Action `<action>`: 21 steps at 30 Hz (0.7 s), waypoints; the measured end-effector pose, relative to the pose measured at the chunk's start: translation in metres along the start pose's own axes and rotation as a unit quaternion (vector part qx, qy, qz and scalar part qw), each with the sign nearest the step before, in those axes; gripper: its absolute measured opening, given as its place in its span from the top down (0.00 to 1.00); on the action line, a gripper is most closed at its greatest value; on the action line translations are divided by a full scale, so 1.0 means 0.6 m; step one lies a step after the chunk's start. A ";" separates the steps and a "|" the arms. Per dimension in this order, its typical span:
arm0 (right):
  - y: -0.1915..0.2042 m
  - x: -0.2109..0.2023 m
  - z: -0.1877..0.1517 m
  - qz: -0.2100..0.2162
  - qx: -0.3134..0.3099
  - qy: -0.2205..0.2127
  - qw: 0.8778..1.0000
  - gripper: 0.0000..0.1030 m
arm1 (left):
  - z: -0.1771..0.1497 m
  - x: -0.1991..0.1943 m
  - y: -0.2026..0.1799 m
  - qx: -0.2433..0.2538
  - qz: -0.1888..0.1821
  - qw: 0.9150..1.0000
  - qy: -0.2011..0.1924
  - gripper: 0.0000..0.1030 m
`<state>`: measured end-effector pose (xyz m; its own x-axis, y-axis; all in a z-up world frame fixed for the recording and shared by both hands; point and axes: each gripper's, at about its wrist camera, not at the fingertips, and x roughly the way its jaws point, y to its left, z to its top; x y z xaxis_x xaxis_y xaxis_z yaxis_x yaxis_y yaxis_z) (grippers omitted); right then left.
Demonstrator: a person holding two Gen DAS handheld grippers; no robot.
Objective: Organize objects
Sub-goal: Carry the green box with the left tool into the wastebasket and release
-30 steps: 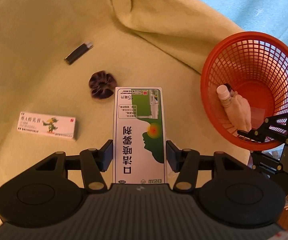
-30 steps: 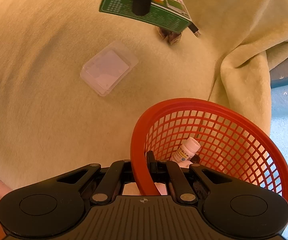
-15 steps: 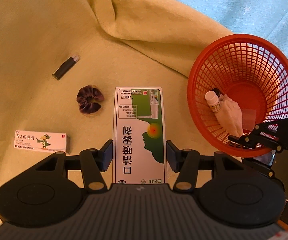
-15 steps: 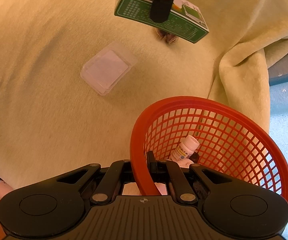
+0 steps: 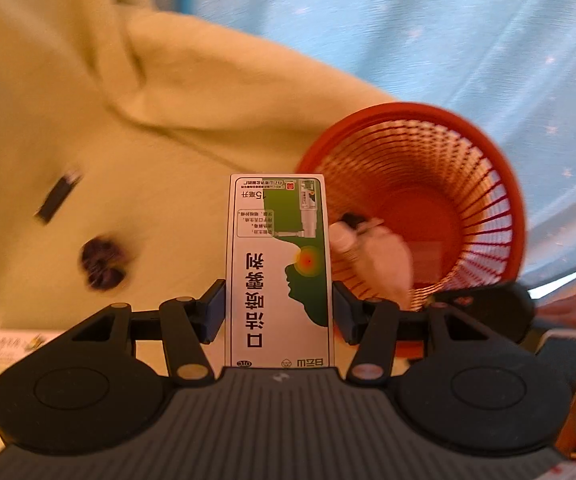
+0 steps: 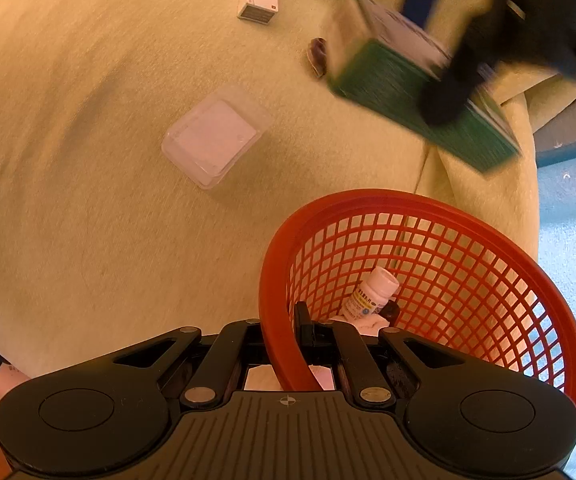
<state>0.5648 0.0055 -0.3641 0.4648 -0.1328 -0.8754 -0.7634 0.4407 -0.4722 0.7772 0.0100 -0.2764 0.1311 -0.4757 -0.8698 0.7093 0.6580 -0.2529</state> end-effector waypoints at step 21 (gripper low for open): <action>0.003 -0.003 -0.007 0.003 0.012 -0.004 1.000 0.99 | 0.030 0.005 0.004 -0.043 -0.050 0.997 -0.028 0.55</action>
<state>0.5608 0.0029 -0.3637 0.4640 -0.1228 -0.8773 -0.7549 0.4634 -0.4641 0.7917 -0.0002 -0.2718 0.1023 -0.5713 -0.8143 0.6589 0.6522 -0.3748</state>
